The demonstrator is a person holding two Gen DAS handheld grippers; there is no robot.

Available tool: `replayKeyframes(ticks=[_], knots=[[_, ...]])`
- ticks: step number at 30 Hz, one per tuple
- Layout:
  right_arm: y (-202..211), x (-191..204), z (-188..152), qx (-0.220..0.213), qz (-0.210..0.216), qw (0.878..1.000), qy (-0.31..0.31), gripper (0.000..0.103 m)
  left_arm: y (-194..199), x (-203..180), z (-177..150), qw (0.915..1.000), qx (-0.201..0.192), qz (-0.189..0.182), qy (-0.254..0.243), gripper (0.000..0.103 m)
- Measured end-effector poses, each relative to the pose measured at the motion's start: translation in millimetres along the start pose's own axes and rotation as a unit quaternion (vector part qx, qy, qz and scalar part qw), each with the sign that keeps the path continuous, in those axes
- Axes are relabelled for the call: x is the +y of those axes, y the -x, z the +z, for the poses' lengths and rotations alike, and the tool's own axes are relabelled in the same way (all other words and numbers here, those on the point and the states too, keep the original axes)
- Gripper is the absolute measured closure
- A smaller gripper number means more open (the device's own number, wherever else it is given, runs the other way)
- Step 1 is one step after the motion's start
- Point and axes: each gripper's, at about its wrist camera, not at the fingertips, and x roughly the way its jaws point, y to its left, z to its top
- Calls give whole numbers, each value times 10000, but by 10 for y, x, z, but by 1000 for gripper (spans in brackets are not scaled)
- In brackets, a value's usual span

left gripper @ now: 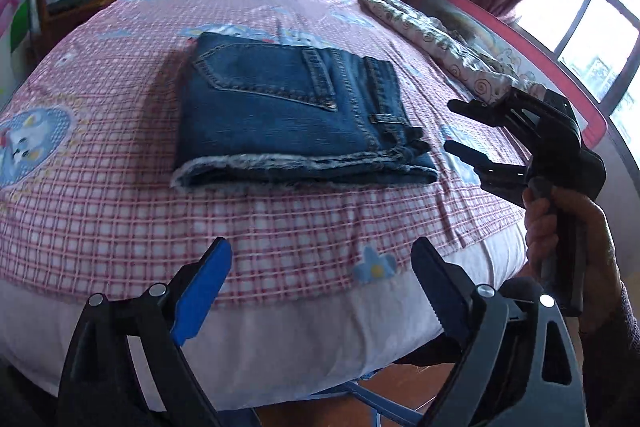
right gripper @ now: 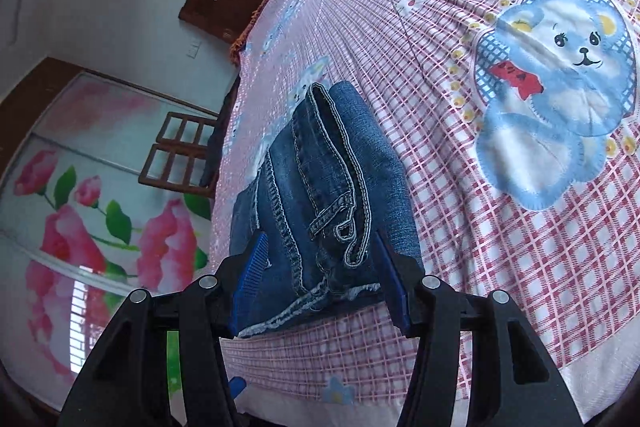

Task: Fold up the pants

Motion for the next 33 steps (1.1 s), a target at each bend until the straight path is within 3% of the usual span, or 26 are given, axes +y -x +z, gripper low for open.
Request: replayKeyframes(ticks=[5,11,13,16,17,18,19,27,30,33], knots=[[-213,81,15,22,-520,9986,100,50,195,546,-132,9951,-224,383,887,4],[-454,174,-14,178,-835,9963,87,50,277,1055,-133,9823,-377,203,1825,2],[-513,224,-20,214,-895,9956,171,50,279,1296,-136,9692,-409,-98,2428,2],[-646,374,-44,310,-1069,9921,580,52,238,1630,-157,9369,-451,-493,3432,2],[-679,416,-50,356,-1122,9908,673,71,240,1717,-172,9276,-473,-573,3661,2],[-682,457,-52,346,-1153,9900,730,84,256,1783,-181,9215,-524,-578,3804,2],[-680,504,-40,335,-1127,9900,781,84,284,1832,-186,9184,-601,-550,3873,2],[-356,868,138,115,-305,9957,868,89,326,2015,-164,9152,-671,-314,3962,2],[-245,986,167,28,-85,9950,996,89,240,2007,-56,9148,-564,-418,3978,2],[-168,994,181,-86,-26,9943,1066,89,104,1896,198,9202,-546,-597,3829,2]])
